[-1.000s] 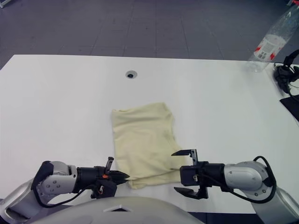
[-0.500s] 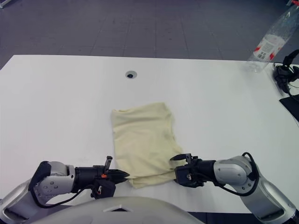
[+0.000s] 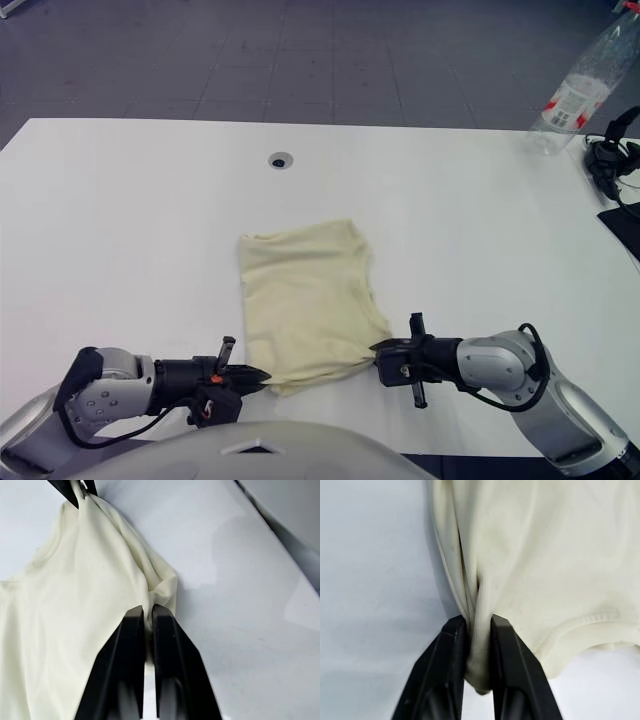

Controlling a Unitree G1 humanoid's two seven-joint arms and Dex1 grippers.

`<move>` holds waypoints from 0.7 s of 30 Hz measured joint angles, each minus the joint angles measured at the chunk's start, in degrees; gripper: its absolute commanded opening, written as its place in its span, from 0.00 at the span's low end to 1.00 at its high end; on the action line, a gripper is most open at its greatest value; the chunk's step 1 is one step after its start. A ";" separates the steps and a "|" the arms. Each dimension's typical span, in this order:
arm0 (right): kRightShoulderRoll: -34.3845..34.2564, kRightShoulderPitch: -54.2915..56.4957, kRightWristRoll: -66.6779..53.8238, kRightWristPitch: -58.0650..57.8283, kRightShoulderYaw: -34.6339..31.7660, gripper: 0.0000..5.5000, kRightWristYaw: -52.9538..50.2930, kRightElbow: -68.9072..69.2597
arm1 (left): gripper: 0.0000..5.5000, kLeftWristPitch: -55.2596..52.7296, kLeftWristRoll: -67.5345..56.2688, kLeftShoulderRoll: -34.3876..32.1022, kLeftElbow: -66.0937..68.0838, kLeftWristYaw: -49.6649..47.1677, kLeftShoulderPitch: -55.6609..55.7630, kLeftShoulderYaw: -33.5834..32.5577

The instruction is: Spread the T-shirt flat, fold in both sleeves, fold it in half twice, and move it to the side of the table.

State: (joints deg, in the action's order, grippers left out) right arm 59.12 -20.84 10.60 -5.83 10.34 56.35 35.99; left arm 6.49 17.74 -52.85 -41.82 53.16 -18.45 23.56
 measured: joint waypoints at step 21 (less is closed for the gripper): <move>3.93 -15.27 -18.86 0.00 -23.14 0.03 12.62 12.05 | 0.01 -5.32 -44.27 -4.13 0.08 9.64 -1.94 -21.94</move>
State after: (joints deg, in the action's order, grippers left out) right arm 63.05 -36.11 -8.26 -5.84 -12.81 68.97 48.03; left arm 1.17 -26.53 -56.98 -41.74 62.80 -20.38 1.62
